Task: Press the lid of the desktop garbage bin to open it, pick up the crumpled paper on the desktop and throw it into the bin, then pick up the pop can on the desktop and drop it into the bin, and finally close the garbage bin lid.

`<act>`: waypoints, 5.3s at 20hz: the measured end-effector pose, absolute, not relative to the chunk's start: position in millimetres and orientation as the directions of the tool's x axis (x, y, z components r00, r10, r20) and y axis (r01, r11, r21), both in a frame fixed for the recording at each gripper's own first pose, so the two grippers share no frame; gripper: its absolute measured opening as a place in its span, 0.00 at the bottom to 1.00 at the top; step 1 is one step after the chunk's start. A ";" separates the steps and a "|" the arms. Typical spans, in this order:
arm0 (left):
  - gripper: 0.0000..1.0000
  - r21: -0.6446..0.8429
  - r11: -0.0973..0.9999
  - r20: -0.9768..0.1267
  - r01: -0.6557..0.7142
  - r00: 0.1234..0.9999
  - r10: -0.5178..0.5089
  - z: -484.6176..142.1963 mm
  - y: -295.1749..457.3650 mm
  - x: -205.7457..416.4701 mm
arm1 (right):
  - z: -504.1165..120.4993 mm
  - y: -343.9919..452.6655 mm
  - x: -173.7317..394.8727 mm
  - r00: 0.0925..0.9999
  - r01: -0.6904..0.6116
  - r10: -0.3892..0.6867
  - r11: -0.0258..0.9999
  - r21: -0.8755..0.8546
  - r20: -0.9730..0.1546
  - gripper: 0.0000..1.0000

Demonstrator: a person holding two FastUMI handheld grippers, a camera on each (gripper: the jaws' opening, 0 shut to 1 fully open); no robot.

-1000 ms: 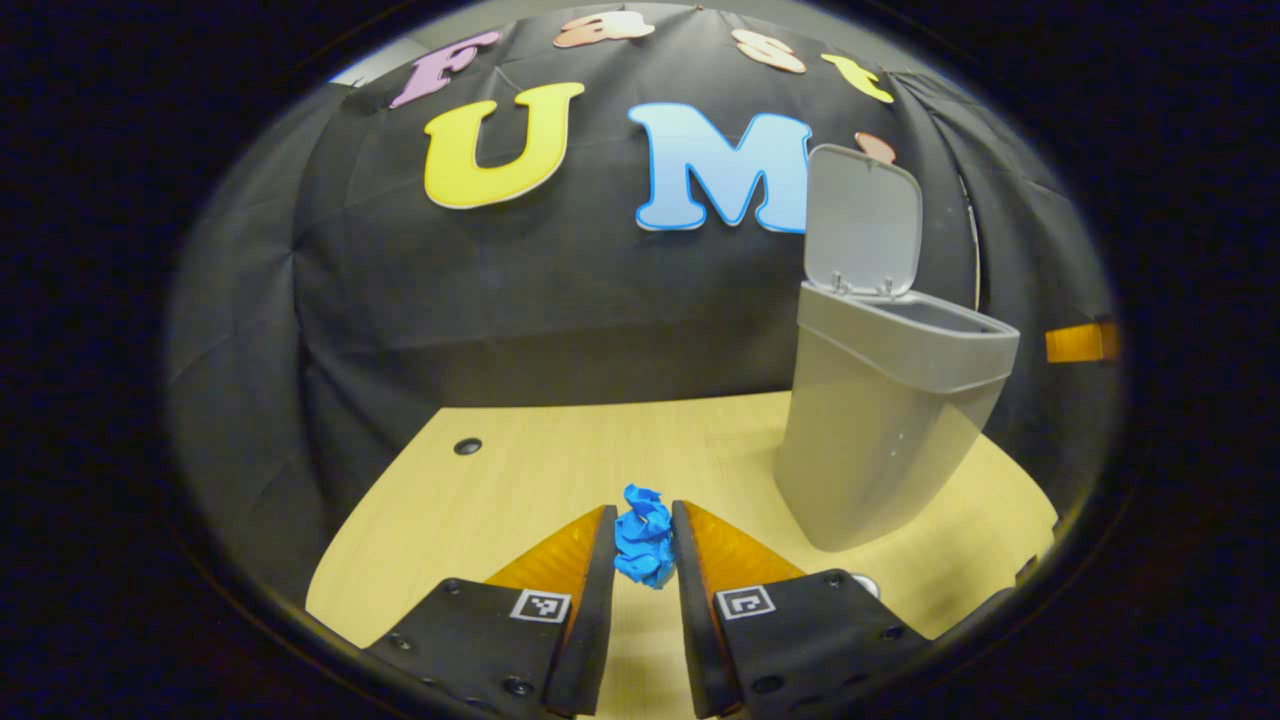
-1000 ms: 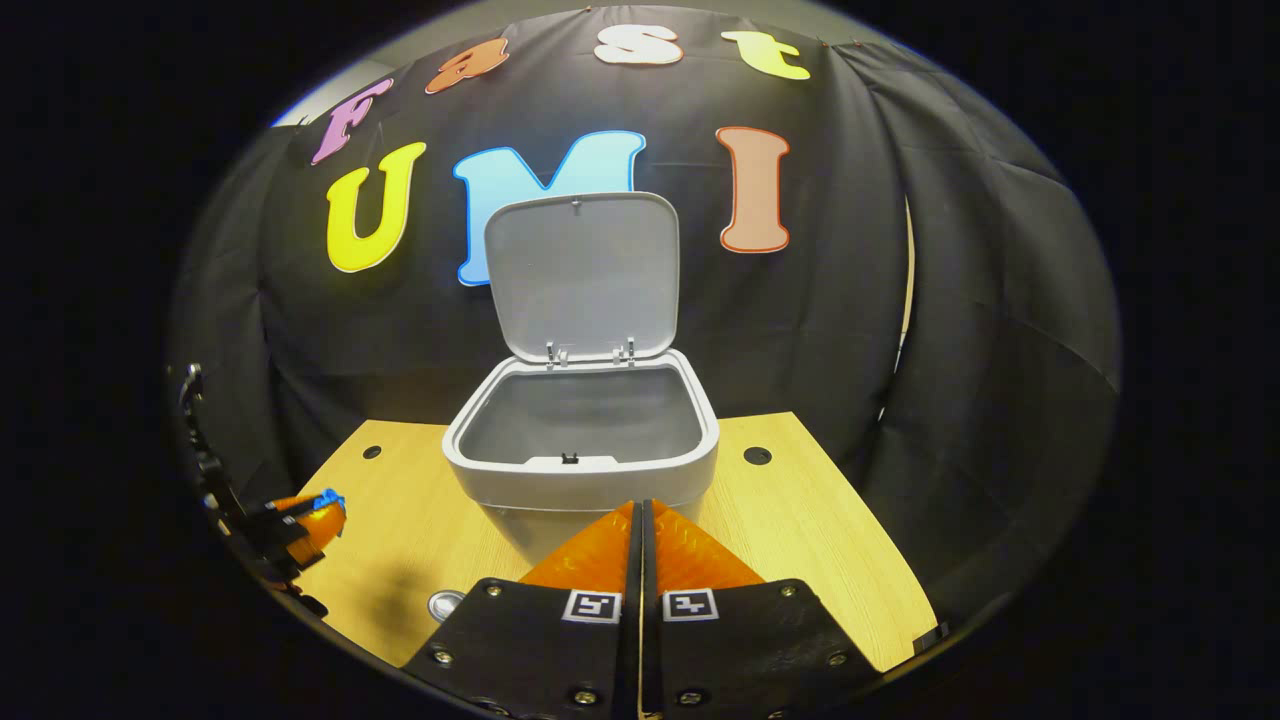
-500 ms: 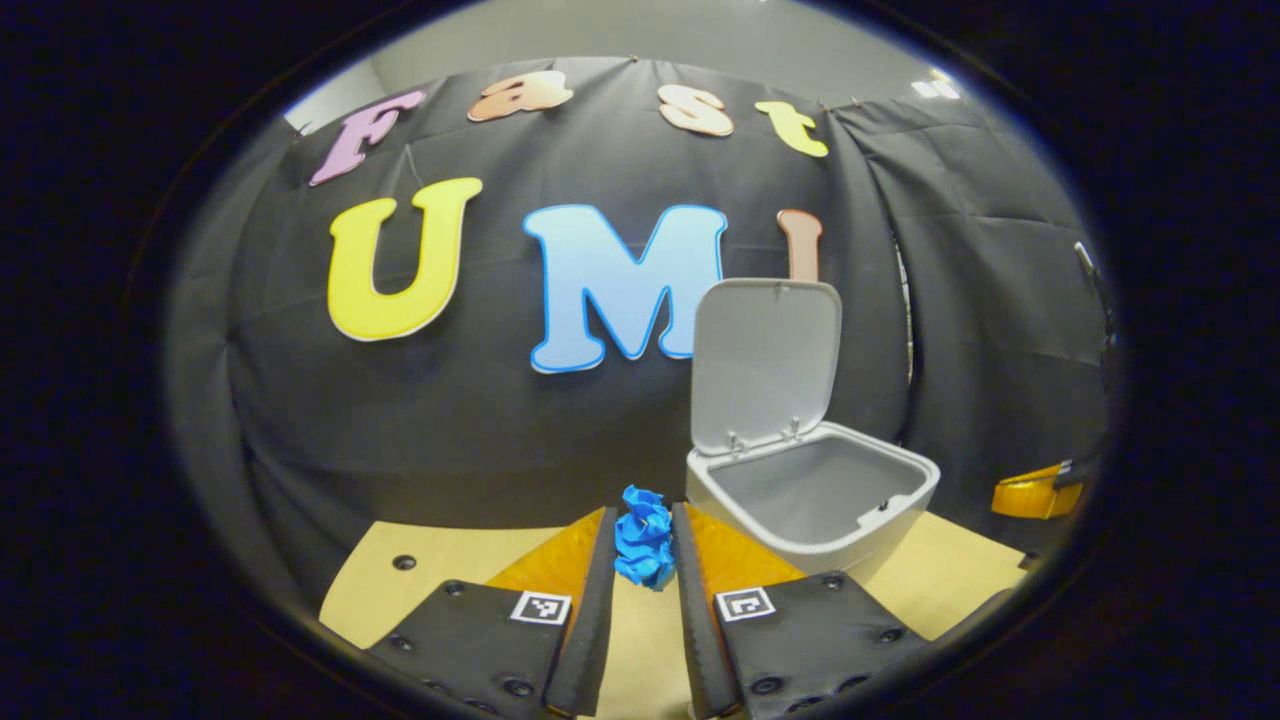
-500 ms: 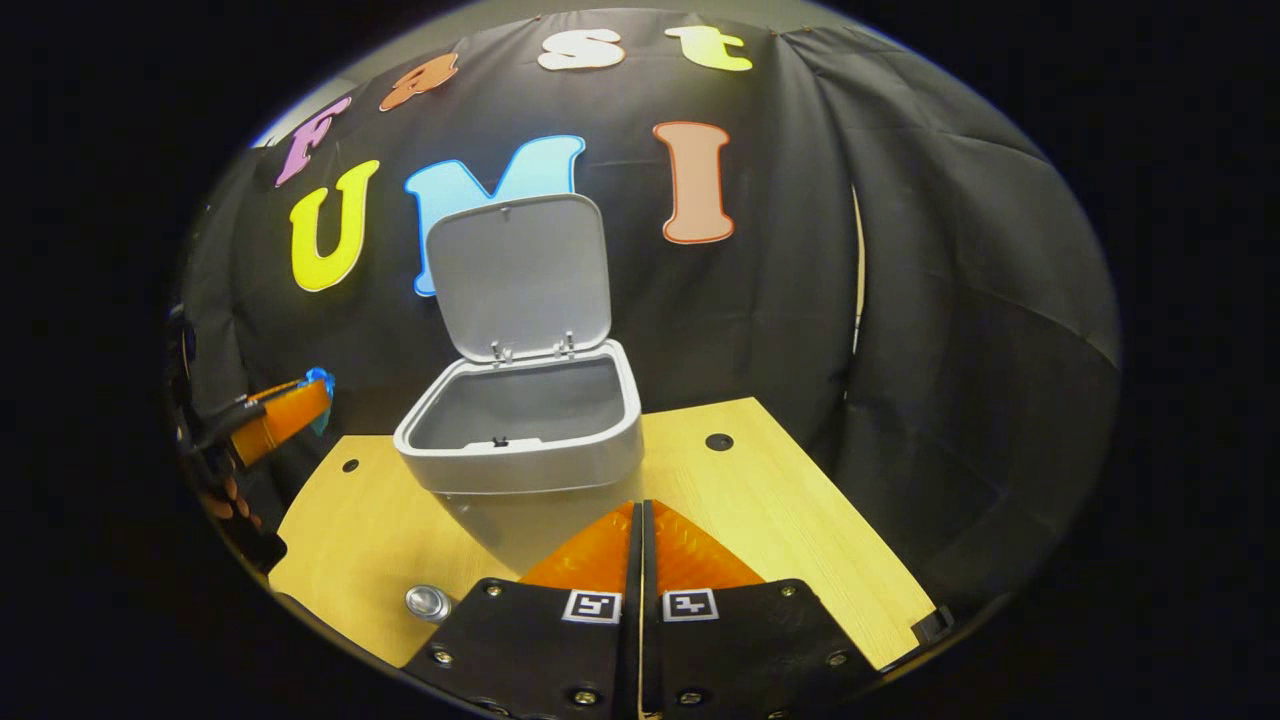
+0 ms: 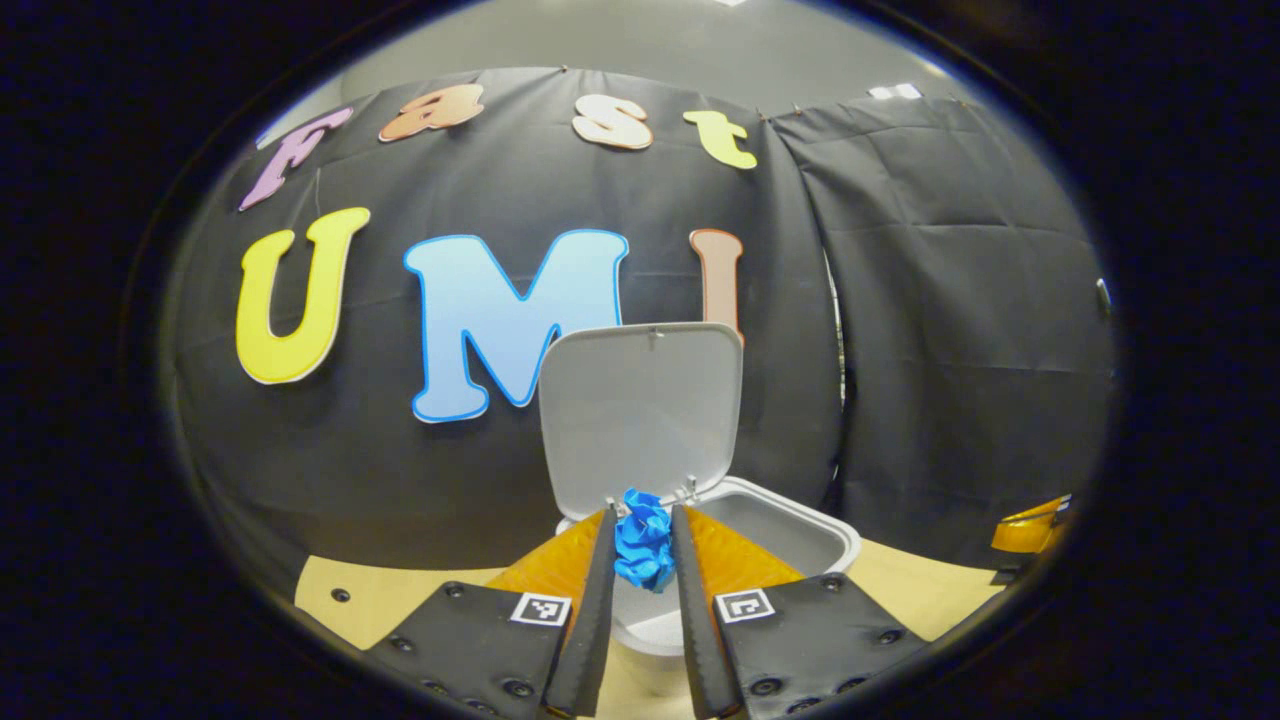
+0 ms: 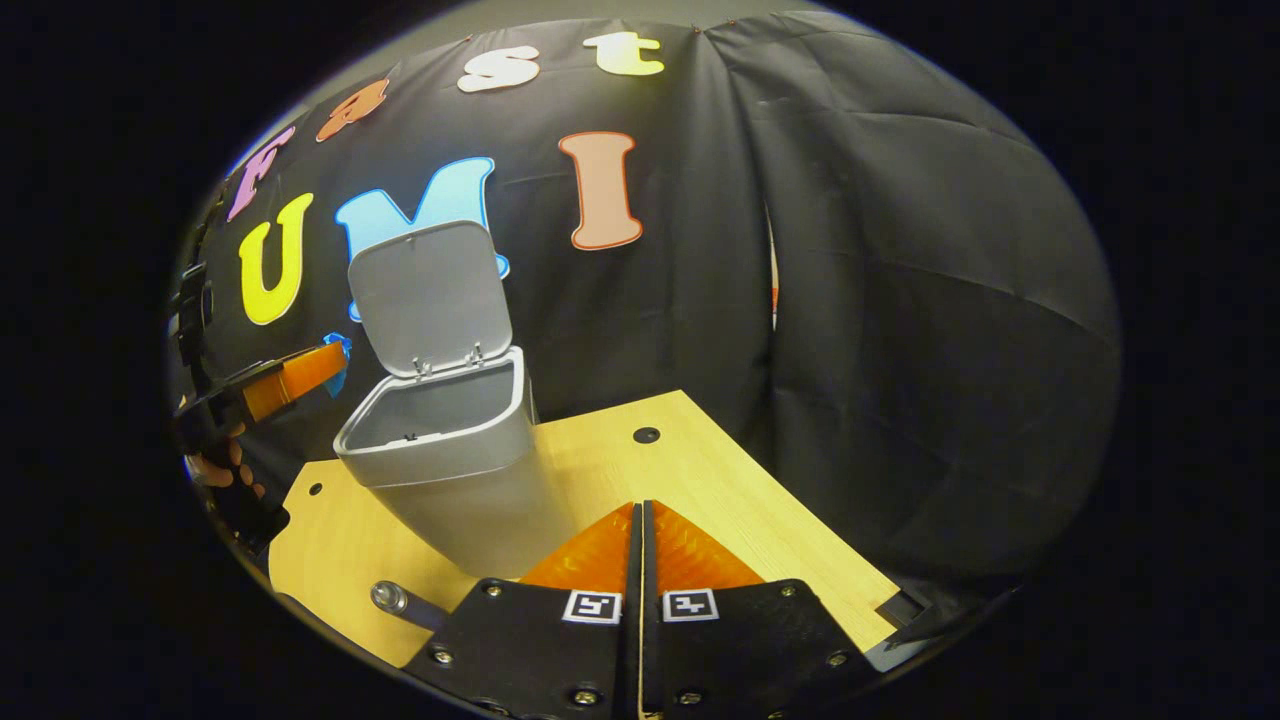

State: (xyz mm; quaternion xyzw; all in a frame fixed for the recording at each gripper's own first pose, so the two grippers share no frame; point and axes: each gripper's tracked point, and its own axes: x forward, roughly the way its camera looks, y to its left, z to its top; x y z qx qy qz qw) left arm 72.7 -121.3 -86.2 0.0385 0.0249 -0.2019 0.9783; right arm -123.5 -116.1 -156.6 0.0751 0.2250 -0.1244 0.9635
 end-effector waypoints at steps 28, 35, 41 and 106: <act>0.81 0.036 0.998 -0.077 0.052 0.996 -0.049 -80.2 46.7 30.5 | -159.1 5.3 -89.0 0.887 -0.070 0.109 0.992 0.104 -0.448 0.01; 0.87 0.036 0.999 -0.075 -0.036 0.996 0.039 -80.0 92.6 11.3 | -164.7 43.6 -81.3 0.869 -0.162 0.197 0.980 0.116 -0.453 0.01; 0.84 0.035 0.993 -0.078 -0.110 0.991 0.112 -82.6 123.6 -4.6 | -173.6 72.6 -77.2 0.840 -0.241 0.272 0.962 0.125 -0.470 0.01; 0.87 -0.020 0.977 -0.178 -0.211 0.963 0.205 -127.7 177.0 -37.6 | -210.6 220.2 -78.8 0.617 -0.643 0.566 0.763 0.064 -0.548 0.80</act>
